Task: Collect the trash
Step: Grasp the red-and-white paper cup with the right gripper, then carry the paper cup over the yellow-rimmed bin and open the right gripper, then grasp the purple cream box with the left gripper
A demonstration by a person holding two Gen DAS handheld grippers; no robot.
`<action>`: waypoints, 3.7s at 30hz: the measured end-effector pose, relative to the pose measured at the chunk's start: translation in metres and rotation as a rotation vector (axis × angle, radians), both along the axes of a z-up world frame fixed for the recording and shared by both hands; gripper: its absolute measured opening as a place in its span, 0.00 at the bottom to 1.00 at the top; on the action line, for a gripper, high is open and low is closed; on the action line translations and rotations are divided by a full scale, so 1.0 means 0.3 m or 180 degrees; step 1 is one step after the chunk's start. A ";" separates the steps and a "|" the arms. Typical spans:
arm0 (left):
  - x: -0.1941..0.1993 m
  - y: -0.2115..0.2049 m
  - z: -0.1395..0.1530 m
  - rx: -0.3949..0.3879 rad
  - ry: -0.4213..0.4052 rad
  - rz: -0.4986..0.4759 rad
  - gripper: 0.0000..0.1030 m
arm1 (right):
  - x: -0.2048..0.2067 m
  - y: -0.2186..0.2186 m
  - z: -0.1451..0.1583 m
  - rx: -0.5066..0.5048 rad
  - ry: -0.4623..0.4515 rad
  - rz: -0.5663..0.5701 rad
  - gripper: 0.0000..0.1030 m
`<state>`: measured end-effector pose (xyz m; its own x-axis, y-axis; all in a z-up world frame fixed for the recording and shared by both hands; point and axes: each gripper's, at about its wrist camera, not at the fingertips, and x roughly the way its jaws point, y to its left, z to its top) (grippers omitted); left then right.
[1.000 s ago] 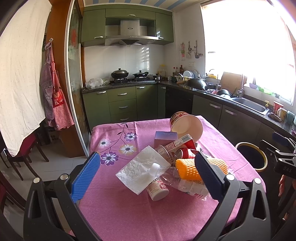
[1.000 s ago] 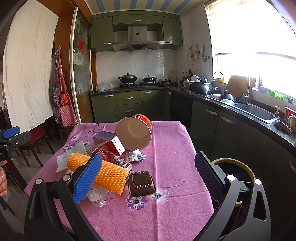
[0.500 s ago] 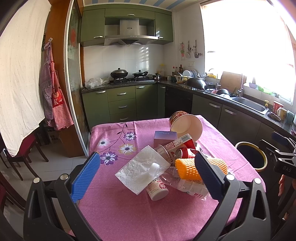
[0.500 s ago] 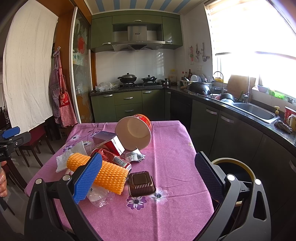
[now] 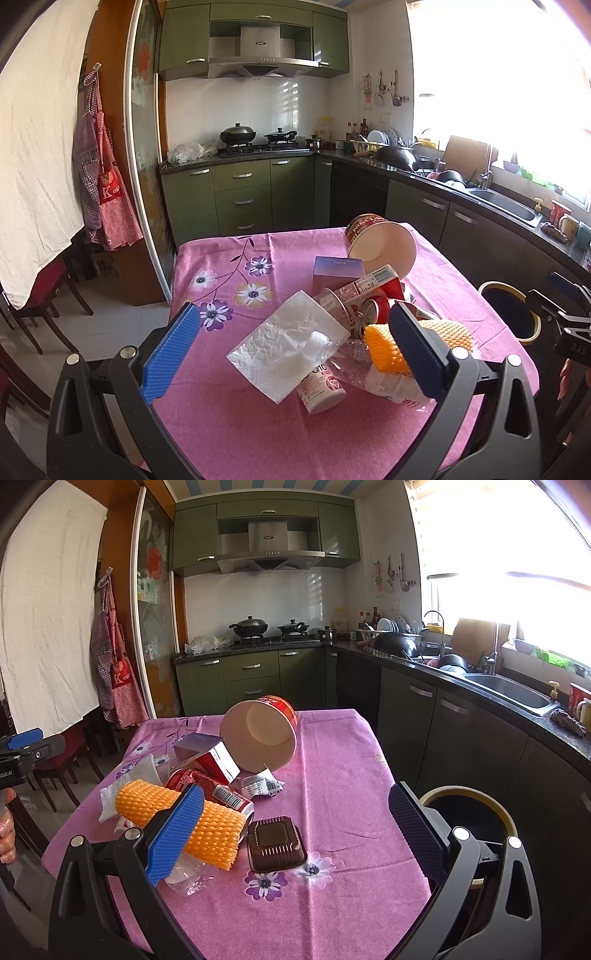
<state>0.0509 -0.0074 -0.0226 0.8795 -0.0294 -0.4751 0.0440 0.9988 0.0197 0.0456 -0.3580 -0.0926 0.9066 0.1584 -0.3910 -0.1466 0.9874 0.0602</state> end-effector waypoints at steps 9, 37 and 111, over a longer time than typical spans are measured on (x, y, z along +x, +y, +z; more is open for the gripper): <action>0.279 0.081 0.021 -0.0035 -0.0043 0.0092 0.94 | 0.207 0.014 0.005 -0.0099 0.0027 0.0071 0.96; 0.829 0.245 -0.164 -0.0318 0.0196 0.0046 0.94 | 1.107 0.229 -0.237 -0.0441 0.1009 0.0342 0.17; 0.922 -0.242 -0.274 -0.0055 0.2432 -0.0617 0.94 | 0.492 -0.687 -0.264 0.0810 0.1355 -0.1296 0.51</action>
